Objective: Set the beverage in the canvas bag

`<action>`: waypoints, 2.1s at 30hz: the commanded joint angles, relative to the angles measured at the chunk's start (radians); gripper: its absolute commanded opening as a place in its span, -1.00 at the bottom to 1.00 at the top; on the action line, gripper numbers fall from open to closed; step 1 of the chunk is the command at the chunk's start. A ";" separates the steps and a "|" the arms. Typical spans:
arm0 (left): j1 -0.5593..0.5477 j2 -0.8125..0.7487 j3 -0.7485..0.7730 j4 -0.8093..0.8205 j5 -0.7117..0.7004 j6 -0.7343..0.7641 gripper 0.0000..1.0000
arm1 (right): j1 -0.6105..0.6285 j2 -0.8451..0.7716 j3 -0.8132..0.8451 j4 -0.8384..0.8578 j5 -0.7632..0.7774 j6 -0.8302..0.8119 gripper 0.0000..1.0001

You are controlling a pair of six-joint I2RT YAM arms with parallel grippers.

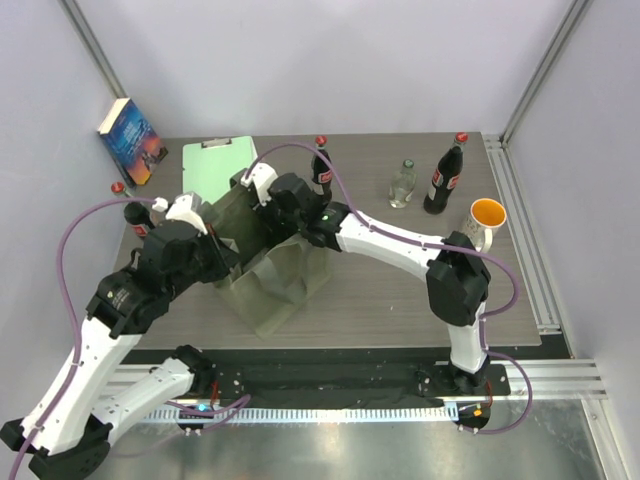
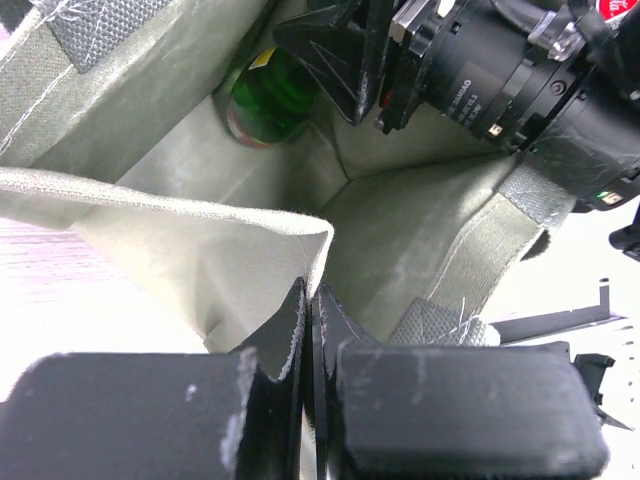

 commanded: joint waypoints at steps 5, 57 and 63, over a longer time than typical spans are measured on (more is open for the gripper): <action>-0.004 0.001 -0.001 -0.012 0.051 -0.033 -1.00 | -0.054 -0.061 -0.086 0.292 0.001 0.044 -0.98; -0.004 -0.036 -0.038 0.012 0.078 -0.054 -1.00 | -0.068 -0.144 -0.141 0.143 0.053 0.052 0.04; -0.004 -0.044 -0.044 0.006 0.069 -0.057 -0.99 | -0.068 -0.168 -0.089 0.080 0.047 0.063 0.10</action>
